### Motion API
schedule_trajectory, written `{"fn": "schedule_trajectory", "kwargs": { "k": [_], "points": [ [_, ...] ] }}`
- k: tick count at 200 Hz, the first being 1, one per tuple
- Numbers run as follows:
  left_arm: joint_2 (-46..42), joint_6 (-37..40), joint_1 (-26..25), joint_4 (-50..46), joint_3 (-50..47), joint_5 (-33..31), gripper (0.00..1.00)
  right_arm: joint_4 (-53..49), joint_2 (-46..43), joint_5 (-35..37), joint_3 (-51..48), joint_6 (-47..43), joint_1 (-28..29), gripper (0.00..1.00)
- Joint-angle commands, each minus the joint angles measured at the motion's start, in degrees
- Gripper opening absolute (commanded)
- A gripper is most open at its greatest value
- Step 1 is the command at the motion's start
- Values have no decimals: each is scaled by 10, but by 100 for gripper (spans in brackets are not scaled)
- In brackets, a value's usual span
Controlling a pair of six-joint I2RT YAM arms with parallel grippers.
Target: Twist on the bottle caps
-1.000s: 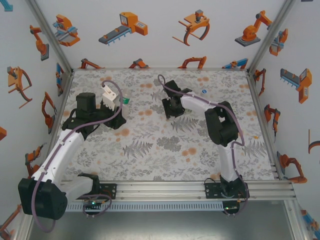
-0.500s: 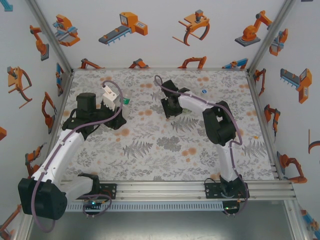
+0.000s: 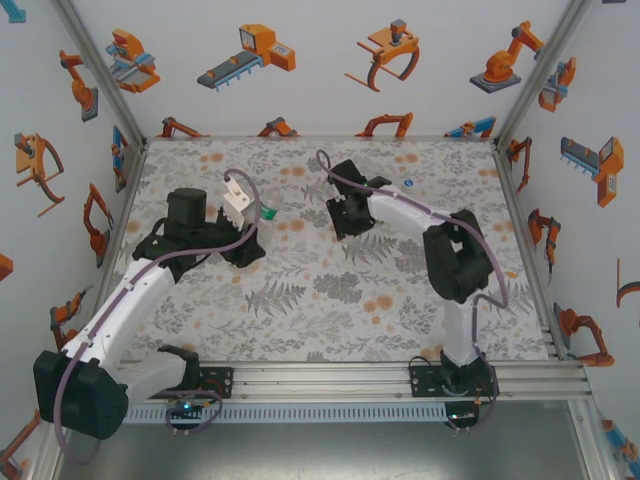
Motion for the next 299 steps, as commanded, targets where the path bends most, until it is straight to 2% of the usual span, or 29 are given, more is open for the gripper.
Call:
{"fn": "schedule_trajectory", "kwargs": {
  "k": [1,35,52,96,115,139,180,234,299],
  "points": [
    [-2,28,-17,-11,12,28,0,13,-92,-37,-32,-8,4,30],
    [-16,47,-42,-17,11,49,0,33,-207,-91,-86,-43,5,29],
    [-37,61,-48,-18,7,74,0,42,-262,-142,-109,-67,5,29],
    [-94,83,-71,-25,-1,97,0,134,-418,-281,-212,-130,8,20],
    [-111,107,-91,-37,-4,104,0,180,-480,-351,-259,-174,9,17],
    [-117,149,-139,-69,0,96,0,210,-536,-418,-294,-224,9,13],
    [-105,151,-211,-87,13,33,0,193,-587,-513,-302,-302,9,11],
    [-54,167,-279,-112,32,-50,0,186,-614,-561,-308,-342,9,11],
    [-26,167,-307,-121,51,-67,0,196,-601,-600,-325,-350,13,9]
  ]
}}
